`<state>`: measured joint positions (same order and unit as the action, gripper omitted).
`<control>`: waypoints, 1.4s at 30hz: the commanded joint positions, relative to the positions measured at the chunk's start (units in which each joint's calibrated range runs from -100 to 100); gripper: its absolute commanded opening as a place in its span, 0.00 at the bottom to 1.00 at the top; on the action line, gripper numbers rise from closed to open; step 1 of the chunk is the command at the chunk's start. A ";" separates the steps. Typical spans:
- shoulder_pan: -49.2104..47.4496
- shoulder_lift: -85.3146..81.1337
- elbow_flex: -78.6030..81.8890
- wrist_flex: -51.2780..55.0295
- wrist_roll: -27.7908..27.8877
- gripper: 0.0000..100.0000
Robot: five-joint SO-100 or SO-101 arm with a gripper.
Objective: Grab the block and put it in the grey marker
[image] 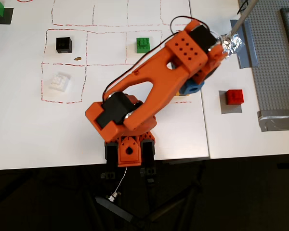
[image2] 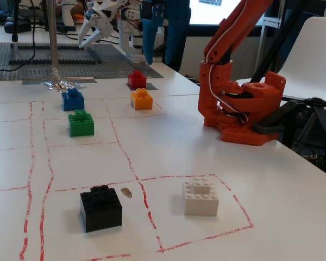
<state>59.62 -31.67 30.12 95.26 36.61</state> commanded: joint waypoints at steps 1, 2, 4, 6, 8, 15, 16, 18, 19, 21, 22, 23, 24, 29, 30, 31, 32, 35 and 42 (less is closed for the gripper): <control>-14.05 -5.94 1.52 -2.52 -8.25 0.11; -17.85 -6.63 2.52 -3.42 -10.31 0.10; -25.08 -8.18 4.70 -6.03 -14.02 0.06; -31.52 -10.34 7.24 -9.13 -17.09 0.03; -36.99 -12.92 9.86 -12.73 -19.88 0.00; -50.14 -20.68 20.93 -28.48 -29.30 0.00; -51.28 -21.88 23.65 -32.07 -30.87 0.00; -53.75 -25.24 29.72 -38.60 -33.06 0.00; -54.81 -27.14 33.35 -42.03 -33.80 0.00; -57.37 -31.36 39.78 -47.01 -35.21 0.00; -58.34 -33.34 42.68 -48.73 -35.60 0.00; -59.22 -35.07 45.31 -50.20 -35.90 0.00; -59.84 -36.88 47.58 -51.09 -36.43 0.00; -59.58 -46.79 58.55 -53.46 -37.26 0.00; -59.14 -48.51 60.36 -53.30 -37.22 0.00; -58.52 -50.06 61.90 -53.05 -37.12 0.00; -58.17 -51.44 63.36 -52.73 -36.97 0.00; -57.81 -55.83 65.80 -50.85 -36.73 0.00; -58.52 -61.61 67.89 -47.75 -36.24 0.00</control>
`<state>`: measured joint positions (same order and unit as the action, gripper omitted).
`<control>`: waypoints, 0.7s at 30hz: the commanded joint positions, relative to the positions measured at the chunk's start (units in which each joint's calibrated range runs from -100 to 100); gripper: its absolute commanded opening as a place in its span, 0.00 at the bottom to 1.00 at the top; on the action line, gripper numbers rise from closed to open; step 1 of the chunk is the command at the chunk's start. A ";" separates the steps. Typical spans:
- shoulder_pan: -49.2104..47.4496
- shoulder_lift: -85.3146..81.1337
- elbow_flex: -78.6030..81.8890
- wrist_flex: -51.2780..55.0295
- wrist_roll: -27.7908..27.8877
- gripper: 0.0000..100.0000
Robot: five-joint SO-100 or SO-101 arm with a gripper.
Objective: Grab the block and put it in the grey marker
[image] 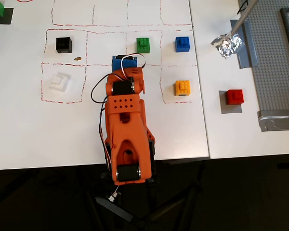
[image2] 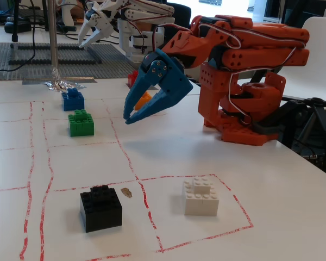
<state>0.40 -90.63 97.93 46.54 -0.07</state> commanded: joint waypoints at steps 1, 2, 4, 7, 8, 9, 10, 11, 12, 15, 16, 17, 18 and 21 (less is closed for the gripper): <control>0.70 -3.34 0.53 1.46 0.49 0.00; 0.70 -4.11 0.71 1.86 0.39 0.00; 0.97 -6.01 1.26 2.93 0.24 0.00; 0.88 -8.59 1.80 4.40 0.39 0.00; 1.06 -8.85 1.80 4.80 0.29 0.00; 1.15 -8.85 1.80 4.89 0.10 0.00; 1.23 -8.85 1.80 4.89 0.05 0.00; 1.23 -8.85 1.80 4.89 0.05 0.00; 1.23 -8.85 1.80 4.89 0.05 0.00; 1.15 -8.85 1.80 4.89 0.10 0.00; 1.15 -8.85 1.80 4.89 -0.05 0.00; 1.23 -8.85 1.80 4.89 -0.20 0.00; 1.32 -8.85 1.80 4.89 -0.24 0.00; 1.32 -8.85 1.80 4.89 -0.20 0.00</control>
